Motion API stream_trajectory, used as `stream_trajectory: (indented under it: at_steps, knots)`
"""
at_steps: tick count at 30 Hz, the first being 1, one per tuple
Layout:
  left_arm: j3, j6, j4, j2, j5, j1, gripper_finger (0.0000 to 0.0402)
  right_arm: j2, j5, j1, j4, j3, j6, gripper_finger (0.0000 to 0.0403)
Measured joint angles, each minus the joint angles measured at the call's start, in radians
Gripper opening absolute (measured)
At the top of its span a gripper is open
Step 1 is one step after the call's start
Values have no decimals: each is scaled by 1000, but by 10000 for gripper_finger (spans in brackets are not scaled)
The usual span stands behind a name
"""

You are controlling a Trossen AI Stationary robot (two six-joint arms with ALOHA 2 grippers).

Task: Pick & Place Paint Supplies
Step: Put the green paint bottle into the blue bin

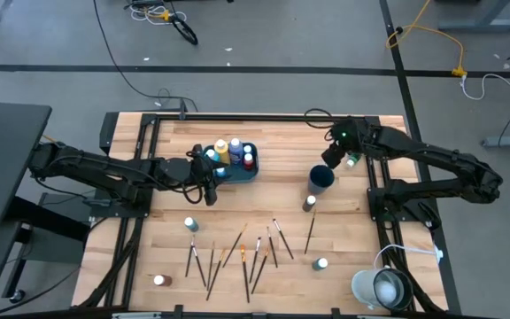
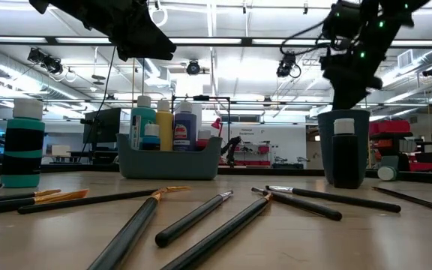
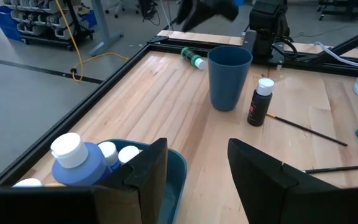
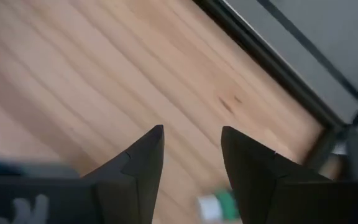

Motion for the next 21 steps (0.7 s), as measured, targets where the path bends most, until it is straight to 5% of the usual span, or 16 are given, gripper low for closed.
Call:
stream_trajectory:
  at_steps: [10,21]
  knots:
    - [0,0,-1,0,0,0,179,75,-75,0,-510,189,-98,165]
    - [0,12,-1,0,0,0,179,248,-66,1,-533,120,-178,165]
